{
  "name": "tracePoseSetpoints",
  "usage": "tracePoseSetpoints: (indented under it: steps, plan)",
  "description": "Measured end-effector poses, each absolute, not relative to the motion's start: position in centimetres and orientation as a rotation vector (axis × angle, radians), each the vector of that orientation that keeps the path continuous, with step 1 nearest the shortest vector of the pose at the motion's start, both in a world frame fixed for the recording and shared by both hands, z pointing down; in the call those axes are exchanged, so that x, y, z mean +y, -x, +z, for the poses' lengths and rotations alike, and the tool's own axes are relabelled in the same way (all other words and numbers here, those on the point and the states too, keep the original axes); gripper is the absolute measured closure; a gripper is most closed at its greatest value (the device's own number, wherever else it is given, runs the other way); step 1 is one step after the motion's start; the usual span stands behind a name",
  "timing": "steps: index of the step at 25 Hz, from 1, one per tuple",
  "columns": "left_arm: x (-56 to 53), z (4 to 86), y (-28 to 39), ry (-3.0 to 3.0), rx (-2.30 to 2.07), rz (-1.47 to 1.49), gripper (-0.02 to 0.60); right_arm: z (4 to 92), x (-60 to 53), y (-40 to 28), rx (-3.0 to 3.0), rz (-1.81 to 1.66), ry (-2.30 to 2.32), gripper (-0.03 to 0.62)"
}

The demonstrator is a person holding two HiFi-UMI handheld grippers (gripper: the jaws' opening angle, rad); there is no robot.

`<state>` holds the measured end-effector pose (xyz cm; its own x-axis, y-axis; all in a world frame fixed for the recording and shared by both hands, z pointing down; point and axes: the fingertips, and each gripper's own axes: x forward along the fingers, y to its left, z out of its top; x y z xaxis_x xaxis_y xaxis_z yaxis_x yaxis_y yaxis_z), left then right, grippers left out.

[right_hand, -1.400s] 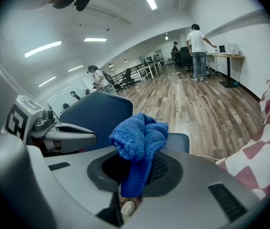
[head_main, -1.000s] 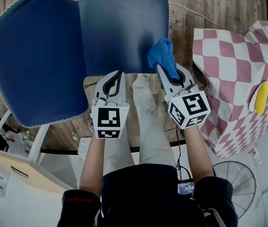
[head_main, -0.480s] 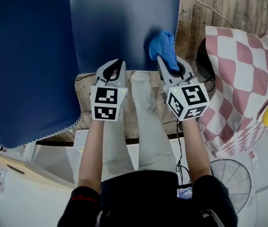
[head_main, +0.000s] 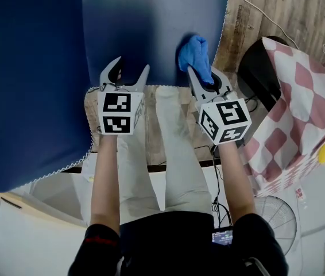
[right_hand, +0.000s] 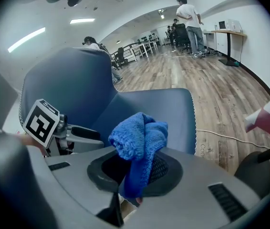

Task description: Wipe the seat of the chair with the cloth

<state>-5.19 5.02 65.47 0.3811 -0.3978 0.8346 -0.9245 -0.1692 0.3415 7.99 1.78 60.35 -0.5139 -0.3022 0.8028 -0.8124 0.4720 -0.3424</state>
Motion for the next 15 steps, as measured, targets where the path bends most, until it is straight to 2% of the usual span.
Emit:
tracePoseSetpoints:
  steps: [4, 15]
  plan:
    - [4.6, 66.1, 6.4, -1.759, -1.242, 0.795, 0.265, 60.6, 1.5, -8.0, -2.044, 0.956, -0.913, 0.546]
    - [4.7, 67.1, 6.6, -1.831, -1.293, 0.914, 0.262, 61.0, 0.0, -7.8, -2.061, 0.908, -0.893, 0.546]
